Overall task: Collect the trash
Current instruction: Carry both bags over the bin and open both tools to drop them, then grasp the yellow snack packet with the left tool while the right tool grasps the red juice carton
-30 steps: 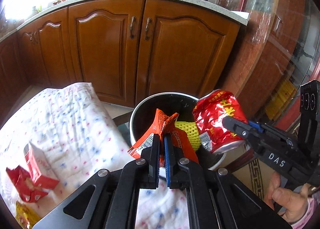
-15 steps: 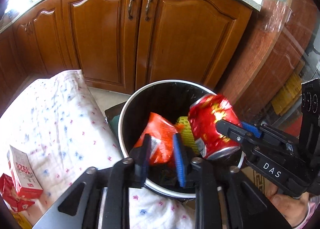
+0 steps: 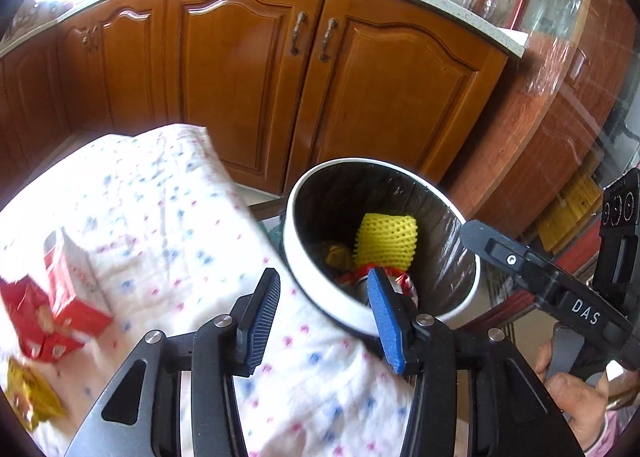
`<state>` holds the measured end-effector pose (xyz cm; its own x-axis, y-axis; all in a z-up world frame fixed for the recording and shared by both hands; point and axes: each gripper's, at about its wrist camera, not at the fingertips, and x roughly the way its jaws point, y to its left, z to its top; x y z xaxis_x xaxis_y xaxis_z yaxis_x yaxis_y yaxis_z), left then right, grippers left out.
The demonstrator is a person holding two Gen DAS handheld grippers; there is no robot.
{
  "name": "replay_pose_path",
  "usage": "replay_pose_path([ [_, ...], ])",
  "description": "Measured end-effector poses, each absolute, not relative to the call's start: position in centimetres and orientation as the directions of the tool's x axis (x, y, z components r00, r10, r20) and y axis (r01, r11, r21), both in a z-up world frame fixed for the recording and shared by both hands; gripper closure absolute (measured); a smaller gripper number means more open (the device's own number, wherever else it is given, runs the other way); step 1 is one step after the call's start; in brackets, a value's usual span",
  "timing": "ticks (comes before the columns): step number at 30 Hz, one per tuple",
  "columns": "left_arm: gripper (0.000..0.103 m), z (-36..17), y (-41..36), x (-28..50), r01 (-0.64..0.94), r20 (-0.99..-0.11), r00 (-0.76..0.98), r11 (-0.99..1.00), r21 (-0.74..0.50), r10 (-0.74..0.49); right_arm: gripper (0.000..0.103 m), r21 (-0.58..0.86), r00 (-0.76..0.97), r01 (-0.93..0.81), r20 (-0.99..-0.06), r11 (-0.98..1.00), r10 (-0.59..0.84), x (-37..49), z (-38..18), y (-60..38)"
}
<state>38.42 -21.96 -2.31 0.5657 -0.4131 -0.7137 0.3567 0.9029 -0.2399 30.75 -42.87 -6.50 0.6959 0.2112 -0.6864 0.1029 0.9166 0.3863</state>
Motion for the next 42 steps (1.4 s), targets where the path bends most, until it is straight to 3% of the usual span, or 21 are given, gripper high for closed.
replay_pose_path([
  [11, 0.058, -2.4, -14.0, 32.7, 0.213, -0.692, 0.631, 0.936, -0.278, -0.350, 0.022, 0.448, 0.724, -0.008, -0.614, 0.894, 0.315, 27.6, -5.0, -36.1],
  [28, 0.058, -1.9, -2.2, 25.9, -0.009, -0.702, 0.683, 0.958, -0.286, -0.203, 0.021, 0.481, 0.601, -0.145, -0.652, 0.865, 0.463, 27.6, -7.4, -25.8],
  [40, 0.058, -1.4, 0.7, 24.8, -0.070, -0.691, 0.706, 0.956, -0.285, -0.155, 0.021, 0.466, 0.570, -0.221, -0.651, 0.857, 0.501, 29.2, -7.0, -22.0],
  [42, 0.054, -1.3, 1.1, 24.8, -0.071, -0.689, 0.710, 0.959, -0.274, -0.144, 0.021, 0.466, 0.567, -0.230, -0.649, 0.854, 0.507, 29.7, -6.9, -21.6],
])
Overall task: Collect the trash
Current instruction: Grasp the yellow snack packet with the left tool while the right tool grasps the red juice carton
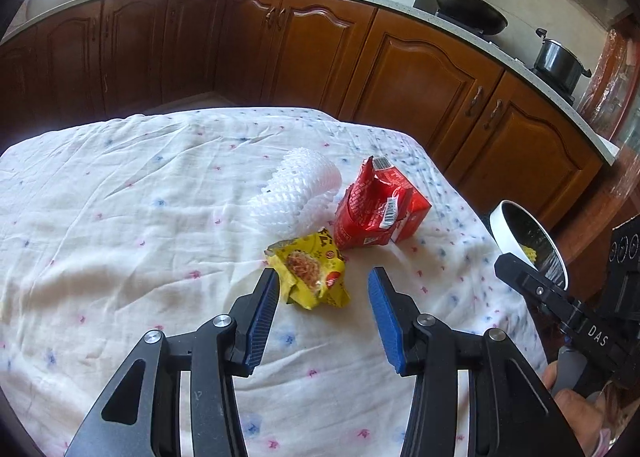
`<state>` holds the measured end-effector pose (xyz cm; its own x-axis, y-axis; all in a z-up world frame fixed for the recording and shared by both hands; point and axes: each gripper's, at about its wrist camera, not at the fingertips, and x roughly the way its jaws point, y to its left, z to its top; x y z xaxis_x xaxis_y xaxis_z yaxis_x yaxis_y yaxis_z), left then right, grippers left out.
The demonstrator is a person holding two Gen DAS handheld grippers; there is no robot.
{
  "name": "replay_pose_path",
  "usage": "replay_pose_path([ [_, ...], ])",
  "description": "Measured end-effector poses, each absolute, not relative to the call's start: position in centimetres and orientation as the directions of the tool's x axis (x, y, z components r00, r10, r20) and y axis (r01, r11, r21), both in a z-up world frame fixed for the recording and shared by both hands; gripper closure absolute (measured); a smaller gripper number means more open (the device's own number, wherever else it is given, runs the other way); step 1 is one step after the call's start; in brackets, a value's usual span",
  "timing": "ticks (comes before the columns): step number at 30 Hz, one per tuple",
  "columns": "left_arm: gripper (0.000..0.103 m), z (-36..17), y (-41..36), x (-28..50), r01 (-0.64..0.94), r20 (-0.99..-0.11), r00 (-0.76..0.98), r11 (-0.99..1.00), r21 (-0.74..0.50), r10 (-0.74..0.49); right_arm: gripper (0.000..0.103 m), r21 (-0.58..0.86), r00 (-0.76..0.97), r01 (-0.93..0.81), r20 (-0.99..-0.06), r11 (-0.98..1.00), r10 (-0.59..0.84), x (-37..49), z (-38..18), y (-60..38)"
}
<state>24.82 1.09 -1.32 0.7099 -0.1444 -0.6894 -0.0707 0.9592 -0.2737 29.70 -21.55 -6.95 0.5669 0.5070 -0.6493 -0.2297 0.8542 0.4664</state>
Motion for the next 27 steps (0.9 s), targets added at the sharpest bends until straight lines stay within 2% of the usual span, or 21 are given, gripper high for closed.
replay_pose_path([
  [6, 0.052, -2.8, 1.9, 25.8, -0.088, -0.725, 0.674, 0.958, -0.273, -0.145, 0.023, 0.440, 0.555, -0.248, -0.666, 0.863, 0.499, 31.9, -7.5, -20.0],
  [11, 0.052, -4.0, 1.7, 27.5, -0.084, -0.744, 0.648, 0.956, -0.282, -0.163, 0.039, 0.398, 0.521, -0.265, -0.707, 0.878, 0.478, 34.5, -8.8, -18.4],
  [14, 0.054, -4.7, 1.6, 28.7, -0.086, -0.755, 0.632, 0.952, -0.294, -0.176, 0.041, 0.371, 0.504, -0.281, -0.728, 0.885, 0.465, 35.8, -9.6, -17.3],
  [16, 0.061, -5.1, 1.5, 29.5, -0.085, -0.757, 0.627, 0.950, -0.300, -0.184, 0.042, 0.365, 0.492, -0.287, -0.737, 0.886, 0.463, 36.6, -10.3, -16.7],
  [19, 0.063, -5.4, 1.3, 30.2, -0.081, -0.756, 0.628, 0.951, -0.300, -0.185, 0.046, 0.353, 0.487, -0.296, -0.744, 0.888, 0.458, 37.5, -10.9, -15.9],
  [22, 0.067, -5.5, 1.2, 30.7, -0.074, -0.752, 0.633, 0.952, -0.297, -0.185, 0.052, 0.351, 0.483, -0.297, -0.747, 0.888, 0.457, 38.3, -11.3, -15.4],
  [24, 0.070, -5.4, 1.0, 30.8, -0.069, -0.750, 0.636, 0.955, -0.290, -0.182, 0.065, 0.346, 0.481, -0.305, -0.748, 0.887, 0.457, 38.7, -11.3, -15.1],
  [27, 0.073, -5.3, 0.8, 30.7, -0.061, -0.743, 0.645, 0.957, -0.282, -0.178, 0.068, 0.328, 0.497, -0.314, -0.743, 0.891, 0.448, 38.3, -11.0, -14.9],
])
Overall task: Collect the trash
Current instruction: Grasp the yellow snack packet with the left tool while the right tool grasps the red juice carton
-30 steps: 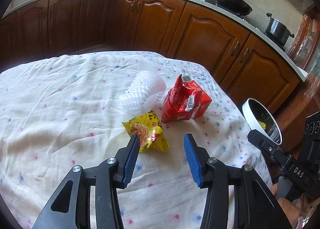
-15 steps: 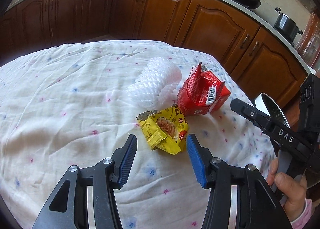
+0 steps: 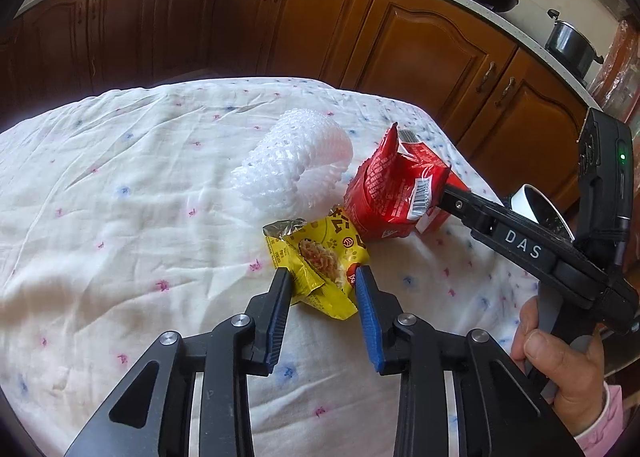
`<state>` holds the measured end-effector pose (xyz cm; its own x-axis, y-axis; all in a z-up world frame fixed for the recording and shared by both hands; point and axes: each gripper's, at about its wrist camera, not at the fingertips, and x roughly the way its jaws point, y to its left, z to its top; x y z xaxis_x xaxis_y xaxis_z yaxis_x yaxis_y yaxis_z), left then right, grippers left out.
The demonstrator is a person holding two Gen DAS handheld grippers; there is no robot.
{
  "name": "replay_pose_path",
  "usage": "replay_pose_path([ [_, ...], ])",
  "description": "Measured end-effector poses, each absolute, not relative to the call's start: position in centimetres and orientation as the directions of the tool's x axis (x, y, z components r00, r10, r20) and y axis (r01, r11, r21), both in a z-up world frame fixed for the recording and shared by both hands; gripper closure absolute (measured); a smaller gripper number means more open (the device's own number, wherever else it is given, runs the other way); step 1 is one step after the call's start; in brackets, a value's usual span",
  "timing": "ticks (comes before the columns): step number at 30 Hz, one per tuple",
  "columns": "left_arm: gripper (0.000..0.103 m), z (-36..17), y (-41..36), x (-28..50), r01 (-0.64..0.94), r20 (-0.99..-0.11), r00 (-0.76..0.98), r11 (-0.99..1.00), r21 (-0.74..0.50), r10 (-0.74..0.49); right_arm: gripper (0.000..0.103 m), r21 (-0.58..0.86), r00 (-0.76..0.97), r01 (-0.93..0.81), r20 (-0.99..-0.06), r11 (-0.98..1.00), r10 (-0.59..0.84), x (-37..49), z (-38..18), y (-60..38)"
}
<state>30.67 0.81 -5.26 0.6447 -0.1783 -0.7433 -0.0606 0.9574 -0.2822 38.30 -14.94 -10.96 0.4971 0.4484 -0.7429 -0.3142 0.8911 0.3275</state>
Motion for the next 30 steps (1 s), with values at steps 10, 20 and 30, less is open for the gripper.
replay_pose_path([
  [10, 0.091, -2.9, -1.4, 29.0, 0.029, -0.701, 0.678, 0.961, -0.275, -0.221, 0.070, 0.395, 0.558, -0.235, -0.694, 0.888, 0.455, 34.2, -8.7, -20.1],
  [20, 0.092, -0.6, -6.3, 27.4, 0.178, -0.663, 0.681, 0.948, -0.263, -0.312, 0.070, 0.426, 0.622, -0.160, -0.657, 0.890, 0.426, 29.7, -6.3, -26.2],
  [30, 0.092, 0.4, -10.8, 28.9, 0.279, -0.648, 0.664, 0.928, -0.247, -0.372, 0.070, 0.419, 0.689, -0.065, -0.638, 0.906, 0.345, 27.1, -4.4, -32.1],
])
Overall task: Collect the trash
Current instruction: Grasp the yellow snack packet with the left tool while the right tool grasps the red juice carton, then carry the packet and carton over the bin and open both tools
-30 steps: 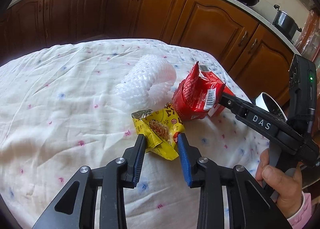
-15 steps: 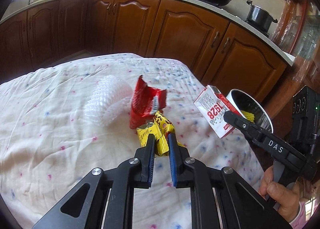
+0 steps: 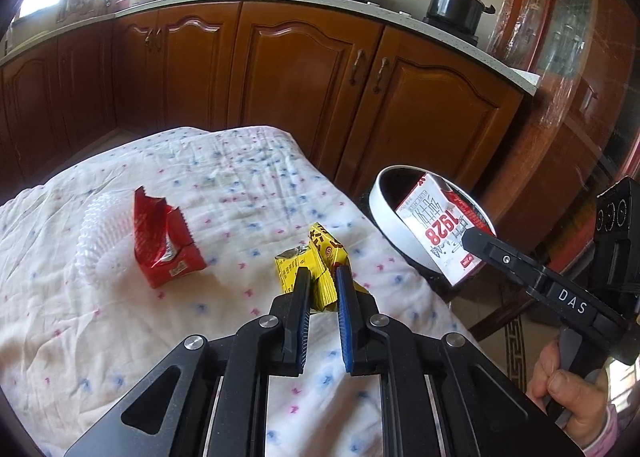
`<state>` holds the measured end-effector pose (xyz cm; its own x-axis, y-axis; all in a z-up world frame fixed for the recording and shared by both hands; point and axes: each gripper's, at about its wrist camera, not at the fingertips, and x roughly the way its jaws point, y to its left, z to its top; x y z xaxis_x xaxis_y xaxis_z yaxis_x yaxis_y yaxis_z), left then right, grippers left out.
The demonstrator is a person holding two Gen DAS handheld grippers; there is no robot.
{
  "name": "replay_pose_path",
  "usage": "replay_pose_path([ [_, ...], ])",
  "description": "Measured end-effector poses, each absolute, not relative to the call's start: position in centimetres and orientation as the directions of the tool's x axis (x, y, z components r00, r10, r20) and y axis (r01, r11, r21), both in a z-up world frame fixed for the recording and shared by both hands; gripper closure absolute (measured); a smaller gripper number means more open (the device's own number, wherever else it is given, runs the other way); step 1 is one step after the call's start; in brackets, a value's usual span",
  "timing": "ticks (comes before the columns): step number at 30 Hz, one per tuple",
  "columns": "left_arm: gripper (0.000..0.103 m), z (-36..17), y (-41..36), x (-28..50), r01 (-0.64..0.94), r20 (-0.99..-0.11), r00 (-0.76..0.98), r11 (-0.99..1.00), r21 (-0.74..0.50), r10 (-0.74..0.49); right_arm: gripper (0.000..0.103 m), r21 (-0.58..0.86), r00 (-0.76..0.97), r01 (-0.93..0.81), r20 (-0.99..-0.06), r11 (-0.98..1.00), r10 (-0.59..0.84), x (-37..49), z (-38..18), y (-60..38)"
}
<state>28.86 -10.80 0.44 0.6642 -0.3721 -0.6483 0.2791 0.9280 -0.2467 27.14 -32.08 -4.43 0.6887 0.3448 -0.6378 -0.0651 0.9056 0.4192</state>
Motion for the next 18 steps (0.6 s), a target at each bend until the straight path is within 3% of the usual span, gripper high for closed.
replay_pose_path([
  [18, 0.093, 1.9, -18.8, 33.3, 0.409, -0.600, 0.661, 0.887, -0.214, -0.449, 0.070, 0.378, 0.748, 0.101, -0.639, 0.920, 0.181, 26.7, -3.4, -40.2],
])
